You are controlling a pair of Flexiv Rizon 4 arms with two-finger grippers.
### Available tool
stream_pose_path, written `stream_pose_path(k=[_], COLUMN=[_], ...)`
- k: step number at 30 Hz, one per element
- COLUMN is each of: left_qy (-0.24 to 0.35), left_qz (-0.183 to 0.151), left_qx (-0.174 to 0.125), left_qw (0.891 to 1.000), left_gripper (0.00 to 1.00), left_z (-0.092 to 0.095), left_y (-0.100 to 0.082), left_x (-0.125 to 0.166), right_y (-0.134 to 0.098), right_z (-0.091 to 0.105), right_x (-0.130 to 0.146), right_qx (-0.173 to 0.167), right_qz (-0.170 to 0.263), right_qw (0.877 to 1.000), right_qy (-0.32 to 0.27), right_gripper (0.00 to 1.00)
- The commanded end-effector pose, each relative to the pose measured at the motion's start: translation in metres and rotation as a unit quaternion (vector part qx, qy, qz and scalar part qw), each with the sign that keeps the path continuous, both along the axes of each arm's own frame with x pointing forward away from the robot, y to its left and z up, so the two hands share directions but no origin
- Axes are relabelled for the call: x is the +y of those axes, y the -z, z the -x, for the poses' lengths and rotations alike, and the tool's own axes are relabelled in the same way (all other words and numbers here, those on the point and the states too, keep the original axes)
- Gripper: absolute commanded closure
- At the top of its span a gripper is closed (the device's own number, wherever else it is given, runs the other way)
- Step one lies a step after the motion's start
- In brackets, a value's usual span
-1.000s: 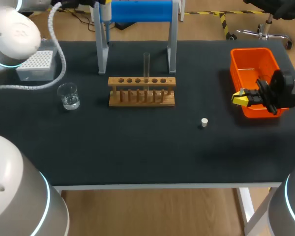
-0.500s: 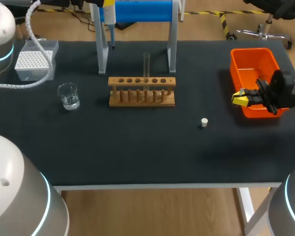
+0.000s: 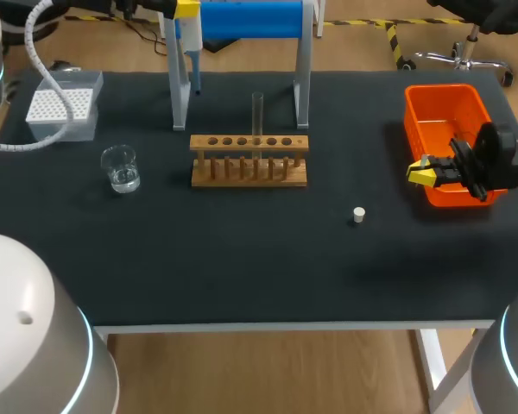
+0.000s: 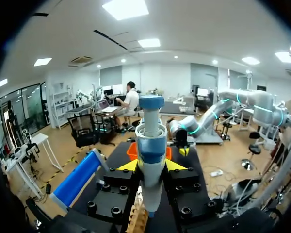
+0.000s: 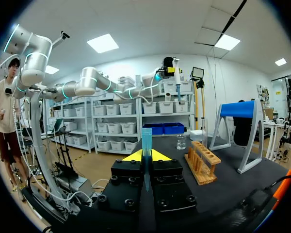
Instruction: Invert the test tube, pick up the pipette, mount the tip to pipette, aspirate from beaker and dispense into the tube, eject the tip, return the pipette, and cap with the stopper.
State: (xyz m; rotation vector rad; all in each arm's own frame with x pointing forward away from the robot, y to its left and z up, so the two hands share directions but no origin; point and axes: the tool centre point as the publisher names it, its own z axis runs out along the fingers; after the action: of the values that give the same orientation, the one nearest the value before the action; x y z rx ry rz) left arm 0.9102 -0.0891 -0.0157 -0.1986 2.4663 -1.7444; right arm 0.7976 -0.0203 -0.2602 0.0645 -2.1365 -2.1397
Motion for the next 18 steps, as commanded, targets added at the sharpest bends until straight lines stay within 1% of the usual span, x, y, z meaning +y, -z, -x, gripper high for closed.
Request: stream_pose_path(k=[1, 11, 18], left_qy=[0.001, 0.001, 0.029], left_qz=[0.0, 0.0, 0.003], left_qx=[0.0, 0.0, 0.003], left_qw=[1.0, 1.0, 1.0], left_gripper=[1.0, 1.0, 1.0], left_z=[-0.001, -0.001, 0.033], left_y=[0.0, 0.0, -0.013], left_x=[0.0, 0.0, -0.015], right_y=[0.0, 0.0, 0.0], right_z=[0.0, 0.0, 0.0], right_x=[0.0, 0.0, 0.0], right_qx=[0.0, 0.0, 0.0], right_qz=[0.0, 0.0, 0.0], right_qw=[1.0, 1.0, 1.0], right_qy=[0.0, 0.0, 0.0], right_gripper=[1.0, 1.0, 1.0])
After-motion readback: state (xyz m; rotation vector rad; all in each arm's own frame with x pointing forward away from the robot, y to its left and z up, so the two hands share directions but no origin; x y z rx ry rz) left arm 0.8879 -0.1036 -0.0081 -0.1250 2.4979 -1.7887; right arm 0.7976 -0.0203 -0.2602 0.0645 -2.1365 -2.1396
